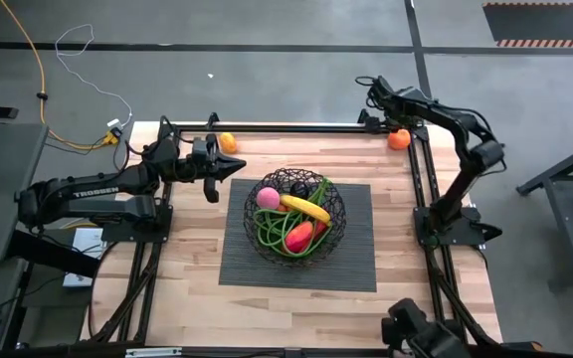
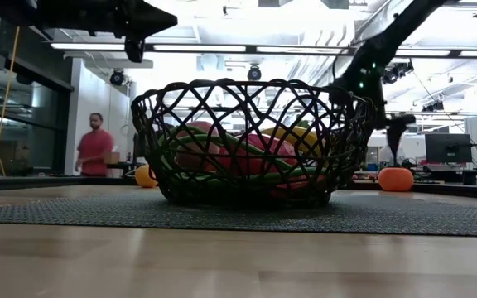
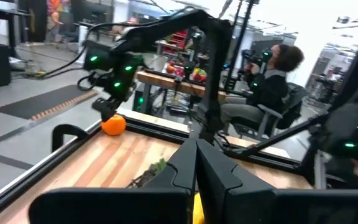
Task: Build produce basket
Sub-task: Put the orange into the black wire basket
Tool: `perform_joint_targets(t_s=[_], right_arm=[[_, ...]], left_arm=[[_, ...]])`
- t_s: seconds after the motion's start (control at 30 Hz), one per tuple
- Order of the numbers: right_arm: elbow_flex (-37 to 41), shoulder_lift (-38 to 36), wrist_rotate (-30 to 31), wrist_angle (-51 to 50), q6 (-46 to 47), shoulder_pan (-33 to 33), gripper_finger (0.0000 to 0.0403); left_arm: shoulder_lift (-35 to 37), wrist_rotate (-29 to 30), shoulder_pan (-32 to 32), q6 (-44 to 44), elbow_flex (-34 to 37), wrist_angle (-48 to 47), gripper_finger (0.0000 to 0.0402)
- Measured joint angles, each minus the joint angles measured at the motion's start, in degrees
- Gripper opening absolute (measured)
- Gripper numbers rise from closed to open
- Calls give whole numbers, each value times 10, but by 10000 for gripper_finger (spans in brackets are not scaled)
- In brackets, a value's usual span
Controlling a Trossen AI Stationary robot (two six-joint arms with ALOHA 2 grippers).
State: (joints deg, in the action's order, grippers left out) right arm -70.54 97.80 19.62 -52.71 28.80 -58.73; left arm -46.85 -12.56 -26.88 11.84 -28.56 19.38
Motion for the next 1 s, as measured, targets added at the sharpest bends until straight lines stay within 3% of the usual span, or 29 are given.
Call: perform_joint_targets(t_s=[0.13,0.5,0.73,1.0], right_arm=[[4,27,-11,-8,35,-17,369],[5,39,32,30,119,-27,369],[5,64,74,17,195,-33,369],[-12,98,76,6,257,-42,369]], left_arm=[[0,-23,-9,0,0,0,0],[0,-62,-36,0,0,0,0],[0,-63,-50,0,0,0,0],[0,-63,-54,0,0,1,0]])
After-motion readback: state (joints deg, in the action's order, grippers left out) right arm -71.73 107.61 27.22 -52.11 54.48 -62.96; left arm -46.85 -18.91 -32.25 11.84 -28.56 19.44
